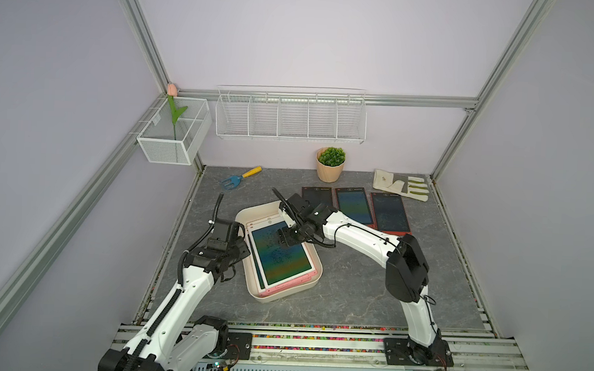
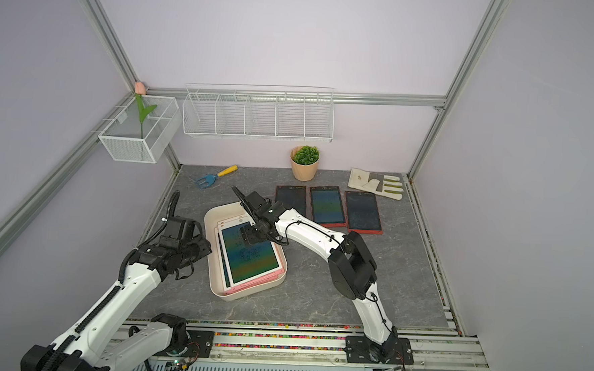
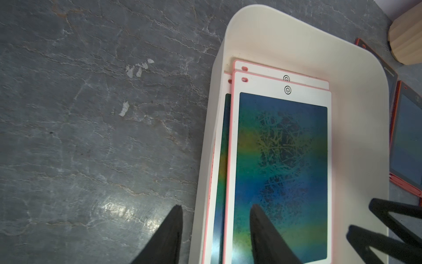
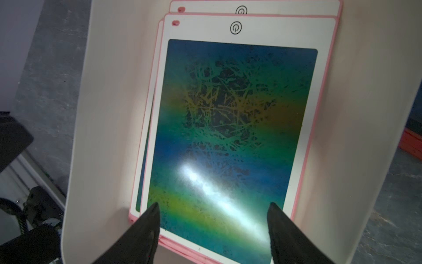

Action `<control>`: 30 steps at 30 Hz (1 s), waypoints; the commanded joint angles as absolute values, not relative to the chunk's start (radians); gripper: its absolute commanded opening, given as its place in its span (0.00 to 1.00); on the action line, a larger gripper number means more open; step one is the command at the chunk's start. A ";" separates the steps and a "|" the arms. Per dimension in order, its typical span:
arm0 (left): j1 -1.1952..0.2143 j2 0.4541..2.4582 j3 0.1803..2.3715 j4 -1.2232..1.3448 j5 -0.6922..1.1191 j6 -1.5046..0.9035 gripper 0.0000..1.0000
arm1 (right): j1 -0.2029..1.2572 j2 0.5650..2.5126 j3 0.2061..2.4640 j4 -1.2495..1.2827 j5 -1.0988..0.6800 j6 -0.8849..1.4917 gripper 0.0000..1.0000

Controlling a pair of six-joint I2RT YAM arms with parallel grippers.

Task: Take out the writing tablet from the storage box
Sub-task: Pick up the writing tablet from the storage box.

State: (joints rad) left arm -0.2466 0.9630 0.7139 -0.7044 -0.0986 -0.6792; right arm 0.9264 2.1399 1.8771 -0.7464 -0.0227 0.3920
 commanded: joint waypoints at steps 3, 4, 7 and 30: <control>-0.222 0.993 0.685 -0.669 -0.064 -0.657 0.49 | 0.928 2.202 1.925 -0.819 0.061 0.426 0.77; -0.218 0.998 0.680 -0.659 -0.059 -0.650 0.49 | 0.927 2.210 1.926 -0.814 0.064 0.430 0.77; -0.209 1.016 0.666 -0.623 -0.034 -0.643 0.49 | 0.925 2.230 1.935 -0.812 0.083 0.444 0.79; -0.206 1.107 0.594 -0.502 0.006 -0.648 0.43 | 0.896 2.339 1.973 -0.739 0.195 0.548 0.86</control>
